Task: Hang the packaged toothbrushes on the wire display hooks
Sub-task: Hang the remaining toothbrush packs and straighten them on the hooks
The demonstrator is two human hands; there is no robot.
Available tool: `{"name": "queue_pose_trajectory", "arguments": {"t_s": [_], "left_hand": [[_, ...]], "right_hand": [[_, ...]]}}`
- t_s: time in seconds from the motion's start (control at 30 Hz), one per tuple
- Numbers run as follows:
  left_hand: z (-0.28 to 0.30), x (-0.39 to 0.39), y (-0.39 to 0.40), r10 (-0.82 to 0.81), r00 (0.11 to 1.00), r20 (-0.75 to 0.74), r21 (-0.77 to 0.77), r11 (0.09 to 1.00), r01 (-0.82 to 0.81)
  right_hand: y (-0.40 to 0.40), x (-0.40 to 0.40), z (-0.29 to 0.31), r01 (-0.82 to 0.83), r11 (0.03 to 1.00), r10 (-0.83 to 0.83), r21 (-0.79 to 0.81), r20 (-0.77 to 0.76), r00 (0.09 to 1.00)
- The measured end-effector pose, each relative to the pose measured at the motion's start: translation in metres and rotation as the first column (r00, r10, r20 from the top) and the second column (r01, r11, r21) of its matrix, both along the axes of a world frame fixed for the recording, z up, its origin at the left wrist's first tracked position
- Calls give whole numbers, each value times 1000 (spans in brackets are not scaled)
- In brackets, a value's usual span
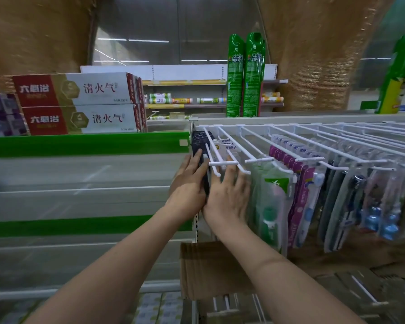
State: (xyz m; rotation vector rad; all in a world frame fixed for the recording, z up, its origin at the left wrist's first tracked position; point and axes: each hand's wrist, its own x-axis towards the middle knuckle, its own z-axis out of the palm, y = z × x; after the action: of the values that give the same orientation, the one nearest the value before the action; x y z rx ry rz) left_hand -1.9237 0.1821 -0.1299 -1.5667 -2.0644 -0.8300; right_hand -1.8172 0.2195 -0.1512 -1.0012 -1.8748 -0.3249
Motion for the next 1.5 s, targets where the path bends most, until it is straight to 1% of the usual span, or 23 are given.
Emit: {"name": "queue_pose_trajectory", "arguments": {"t_s": [0.07, 0.1, 0.2, 0.3, 0.37, 0.43, 0.5, 0.53, 0.57, 0.63, 0.67, 0.7, 0.77, 0.9, 1.03, 1.13, 1.23, 1.37, 1.43, 1.5], "left_hand": [[3, -7, 7, 3, 994, -114, -36, 999, -7], [5, -8, 8, 10, 992, -127, -60, 998, -18], [9, -2, 6, 26, 991, -135, -86, 996, -38], [13, 1, 5, 76, 986, -147, -112, 989, -93], [12, 0, 6, 103, 980, -172, -128, 984, -126], [8, -2, 5, 93, 983, -160, -95, 990, -109], [6, 0, 0, 74, 993, -89, 31, 997, -71], [5, 3, -1, 48, 999, -14, 113, 992, -46], [6, 7, -1, -11, 997, 80, 190, 982, -4], [8, 12, 2, -167, 955, 245, 308, 947, 87], [10, 15, 4, -217, 927, 306, 345, 933, 104], [11, 15, 6, -229, 911, 342, 364, 926, 95], [12, 14, 12, -191, 915, 356, 376, 925, 47], [13, 12, 22, -128, 908, 400, 356, 934, -26], [17, 16, 24, -145, 836, 529, 349, 935, -58], [18, 24, 25, -159, 774, 613, 335, 939, -72], [20, 26, 24, -197, 731, 654, 346, 937, -57], [21, 25, 16, -287, 682, 673, 368, 929, 28], [21, 23, 17, -269, 676, 686, 346, 938, 22], [21, 19, 20, -223, 683, 696, 304, 953, 2]], "right_hand": [[6, -4, -1, -11, 1000, 11, 6, -5, 1000], [9, -5, -1, -13, 1000, 13, 4, 2, 1000], [14, -9, -1, 0, 1000, 0, -14, 17, 1000], [17, -11, -2, 8, 1000, -8, 8, 6, 1000], [18, -11, -3, -14, 1000, 14, 11, -4, 1000], [18, -9, -2, -51, 999, 51, 7, -21, 998], [16, -6, 0, -109, 994, 109, 3, -67, 992], [16, -5, 0, -144, 990, 143, 2, -112, 983], [16, -4, 1, -178, 984, 176, 3, -163, 971], [16, -4, 0, -238, 970, 242, 49, -253, 937], [16, -4, -1, -260, 962, 274, 84, -287, 918], [17, -6, -2, -286, 952, 305, 105, -323, 896], [17, -8, -1, -359, 932, 349, 57, -415, 840], [15, -5, 11, -497, 851, 326, -172, -568, 755], [19, -2, 27, -582, 719, 211, -380, -678, 704], [23, -5, 33, -631, 627, 142, -457, -729, 670], [29, -4, 36, -724, 514, 118, -460, -798, 591], [33, -6, 35, -778, 477, 166, -408, -828, 536], [34, -6, 37, -821, 430, 185, -376, -853, 488], [35, -7, 40, -834, 417, 188, -362, -863, 469]]}}
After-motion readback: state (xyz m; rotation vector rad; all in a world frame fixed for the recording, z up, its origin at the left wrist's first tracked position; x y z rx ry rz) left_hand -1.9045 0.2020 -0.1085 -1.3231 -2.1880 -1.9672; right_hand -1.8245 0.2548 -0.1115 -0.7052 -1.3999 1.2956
